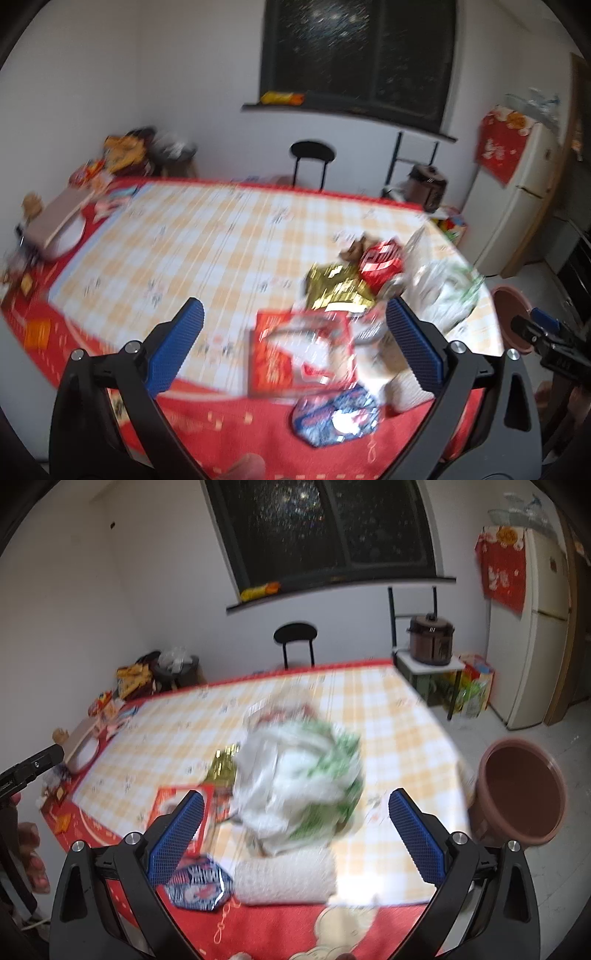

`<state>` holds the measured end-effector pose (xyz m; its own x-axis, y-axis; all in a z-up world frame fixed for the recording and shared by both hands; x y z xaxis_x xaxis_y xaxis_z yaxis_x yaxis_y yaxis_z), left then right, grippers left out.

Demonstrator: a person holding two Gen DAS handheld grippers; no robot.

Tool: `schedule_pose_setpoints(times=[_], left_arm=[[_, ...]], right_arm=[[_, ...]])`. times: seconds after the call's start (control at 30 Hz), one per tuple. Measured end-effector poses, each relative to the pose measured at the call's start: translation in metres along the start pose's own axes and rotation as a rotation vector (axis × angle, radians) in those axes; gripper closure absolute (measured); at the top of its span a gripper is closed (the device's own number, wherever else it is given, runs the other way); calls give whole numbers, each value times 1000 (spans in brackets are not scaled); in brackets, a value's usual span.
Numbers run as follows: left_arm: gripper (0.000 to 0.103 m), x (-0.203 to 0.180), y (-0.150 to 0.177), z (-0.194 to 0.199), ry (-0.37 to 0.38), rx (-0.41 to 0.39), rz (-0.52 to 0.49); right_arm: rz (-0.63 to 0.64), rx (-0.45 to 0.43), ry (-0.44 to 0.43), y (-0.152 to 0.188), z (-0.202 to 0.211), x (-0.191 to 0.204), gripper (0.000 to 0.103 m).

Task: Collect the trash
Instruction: 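Reach the right tool to the white-green plastic bag and grasp it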

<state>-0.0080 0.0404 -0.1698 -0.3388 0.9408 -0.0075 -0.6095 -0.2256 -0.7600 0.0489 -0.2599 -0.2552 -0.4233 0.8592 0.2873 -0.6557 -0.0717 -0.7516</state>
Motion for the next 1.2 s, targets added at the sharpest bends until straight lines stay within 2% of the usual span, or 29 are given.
schedule_pose_setpoints(times=[0.17, 0.27, 0.3, 0.37, 0.5, 0.63, 0.73, 0.83, 0.93, 1.03, 1.13, 1.2], left_arm=[[6, 6, 51, -21, -80, 110, -5], [6, 10, 66, -30, -100, 149, 6], [6, 11, 68, -36, -86, 161, 2], [6, 9, 67, -42, -64, 167, -15], [6, 2, 50, -48, -19, 133, -46], [6, 6, 41, -63, 20, 137, -35], [6, 16, 39, -79, 52, 170, -4], [6, 24, 38, -93, 70, 192, 24], [6, 34, 37, -104, 74, 211, 45], [6, 45, 36, -111, 77, 221, 45], [6, 56, 36, -114, 78, 220, 44], [6, 64, 36, -116, 80, 216, 37]], right_arm=[[67, 105, 100, 30, -36, 8, 5], [30, 130, 142, 35, -47, 0, 5], [14, 138, 151, 36, -48, -4, 5], [-21, 143, 188, 34, -49, -9, 4], [-31, 98, 242, 19, -41, -7, 4], [19, 69, 224, 14, -46, 16, 4], [71, 87, 187, 14, -59, 34, 4], [107, 104, 189, 13, -75, 44, 4], [128, 93, 230, 10, -100, 46, 4], [84, 124, 283, 10, -129, 40, 5], [48, 157, 374, 11, -155, 33, 5], [10, 160, 378, 12, -159, 28, 10]])
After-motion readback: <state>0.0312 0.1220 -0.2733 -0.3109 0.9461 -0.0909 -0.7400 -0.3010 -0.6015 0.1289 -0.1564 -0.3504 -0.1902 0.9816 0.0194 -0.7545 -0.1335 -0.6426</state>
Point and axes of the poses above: each gripper's, at about its wrist camera, not at the fingertips, and z roughly against the way its jaws point, x to its left, y to its underside, the point moved 4 cm from there along -z, roughly the way its jaws point, and after that the axes turned 5 degrees about -y, right-handed, at the moved point
